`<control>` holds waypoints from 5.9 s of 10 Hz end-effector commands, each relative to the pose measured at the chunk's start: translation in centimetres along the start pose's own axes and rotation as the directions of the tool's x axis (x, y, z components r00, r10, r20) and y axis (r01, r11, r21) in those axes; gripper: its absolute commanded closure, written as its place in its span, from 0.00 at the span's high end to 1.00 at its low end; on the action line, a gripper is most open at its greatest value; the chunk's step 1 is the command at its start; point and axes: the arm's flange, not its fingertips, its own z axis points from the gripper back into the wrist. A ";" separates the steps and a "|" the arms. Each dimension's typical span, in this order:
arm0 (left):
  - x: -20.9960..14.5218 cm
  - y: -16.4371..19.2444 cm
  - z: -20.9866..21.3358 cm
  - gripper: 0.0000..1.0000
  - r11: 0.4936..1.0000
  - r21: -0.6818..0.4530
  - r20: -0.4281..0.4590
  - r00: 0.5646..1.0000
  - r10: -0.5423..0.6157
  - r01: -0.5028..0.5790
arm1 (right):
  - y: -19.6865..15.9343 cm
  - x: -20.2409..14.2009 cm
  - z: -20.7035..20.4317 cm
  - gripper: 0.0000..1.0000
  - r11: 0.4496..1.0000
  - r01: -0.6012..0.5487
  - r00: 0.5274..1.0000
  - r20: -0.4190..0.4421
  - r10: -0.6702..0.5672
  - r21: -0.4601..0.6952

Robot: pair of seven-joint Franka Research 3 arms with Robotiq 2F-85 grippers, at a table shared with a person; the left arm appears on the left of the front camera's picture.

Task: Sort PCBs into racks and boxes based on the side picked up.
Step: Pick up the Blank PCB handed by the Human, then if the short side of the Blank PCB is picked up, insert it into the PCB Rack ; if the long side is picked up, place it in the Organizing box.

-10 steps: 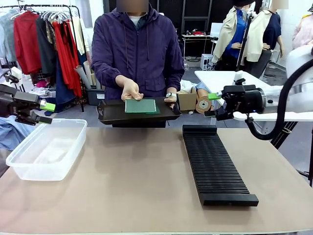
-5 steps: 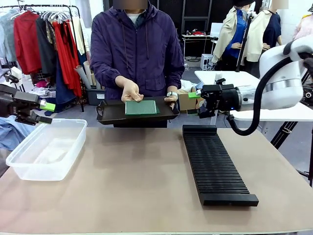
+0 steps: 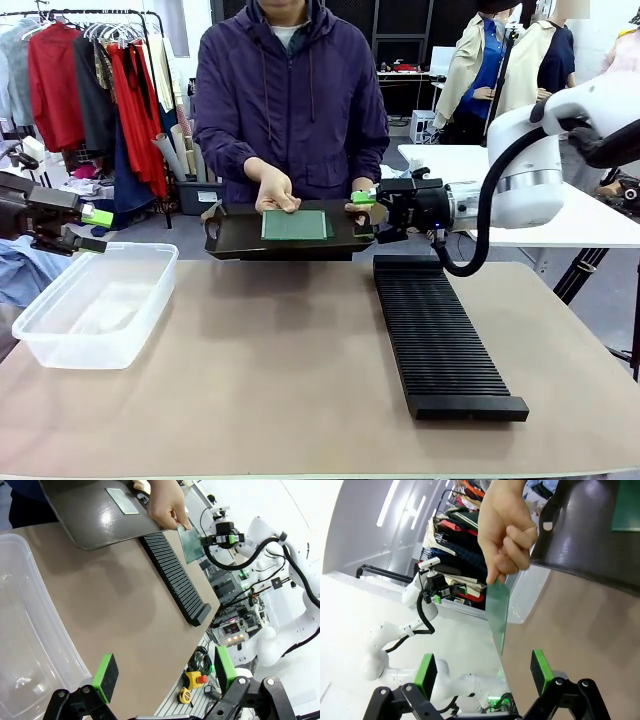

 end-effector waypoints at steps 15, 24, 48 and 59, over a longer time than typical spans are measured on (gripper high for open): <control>0.1 -0.2 0.1 1.00 1.000 -0.009 0.008 1.000 0.011 -0.011 | -1.8 0.6 -6.7 0.17 0.999 0.046 0.999 0.011 -0.046 0.026; 0.1 -0.2 0.1 1.00 1.000 -0.009 0.008 1.000 0.011 -0.011 | -2.5 0.6 -7.5 0.00 0.991 0.130 0.987 -0.101 -0.127 0.025; 0.1 -0.2 0.1 1.00 1.000 -0.009 0.008 1.000 0.011 -0.011 | -4.5 -0.2 -0.5 0.00 0.994 0.016 1.000 -0.010 -0.015 0.107; 0.1 -0.2 0.1 1.00 1.000 -0.009 0.008 1.000 0.011 -0.011 | -9.6 -2.2 14.8 0.00 0.913 -0.401 0.913 0.117 0.391 0.073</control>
